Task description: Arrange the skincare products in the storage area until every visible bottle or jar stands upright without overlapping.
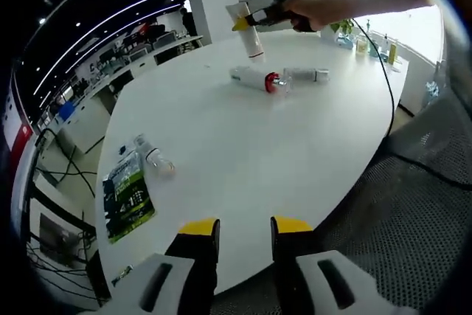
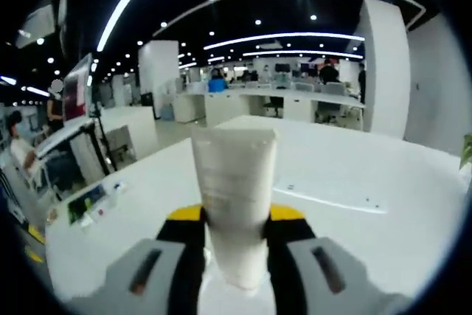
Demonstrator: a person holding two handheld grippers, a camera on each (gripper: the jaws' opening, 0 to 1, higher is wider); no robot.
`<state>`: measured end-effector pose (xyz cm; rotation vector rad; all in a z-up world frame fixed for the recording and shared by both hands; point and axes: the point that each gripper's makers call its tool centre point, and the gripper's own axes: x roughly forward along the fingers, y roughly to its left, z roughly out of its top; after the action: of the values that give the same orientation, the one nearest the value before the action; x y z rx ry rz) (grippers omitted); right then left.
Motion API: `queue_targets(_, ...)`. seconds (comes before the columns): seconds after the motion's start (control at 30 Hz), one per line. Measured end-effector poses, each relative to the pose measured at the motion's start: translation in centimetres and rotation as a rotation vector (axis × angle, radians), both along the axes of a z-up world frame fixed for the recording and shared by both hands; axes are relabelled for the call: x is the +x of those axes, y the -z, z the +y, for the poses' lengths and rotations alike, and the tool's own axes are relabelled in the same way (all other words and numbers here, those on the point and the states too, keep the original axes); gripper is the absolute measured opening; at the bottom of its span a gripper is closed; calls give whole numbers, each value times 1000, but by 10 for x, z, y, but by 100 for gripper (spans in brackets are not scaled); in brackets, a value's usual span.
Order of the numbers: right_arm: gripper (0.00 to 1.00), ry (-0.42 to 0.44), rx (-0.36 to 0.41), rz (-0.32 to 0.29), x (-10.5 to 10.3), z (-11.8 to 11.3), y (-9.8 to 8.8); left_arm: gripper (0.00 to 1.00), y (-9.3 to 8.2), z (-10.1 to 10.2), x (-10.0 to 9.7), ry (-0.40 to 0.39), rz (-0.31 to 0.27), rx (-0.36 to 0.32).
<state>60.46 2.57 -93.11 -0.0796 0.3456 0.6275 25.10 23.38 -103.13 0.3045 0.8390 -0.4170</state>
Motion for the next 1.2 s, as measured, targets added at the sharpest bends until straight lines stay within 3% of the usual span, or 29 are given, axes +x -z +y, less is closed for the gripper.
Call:
queue_targets(0.47,30,10,36,-36,4,-7,12,29,1,3,0,2,-2,11)
queue_targets(0.6,30,3,35,-58,0,-9,17,29,2,4,0,3,1,12)
queue_targets(0.63,30,1,60,-100,0,-9,11,29,2,4,0,2,2,12)
queue_targets(0.8,31,5,87,-115,-6,-15,13,29,4,4,-1,7,12,17)
queue_targets(1.2,32,22,104,-74,-2,-16,11,28,6,4,-2,16,20,25)
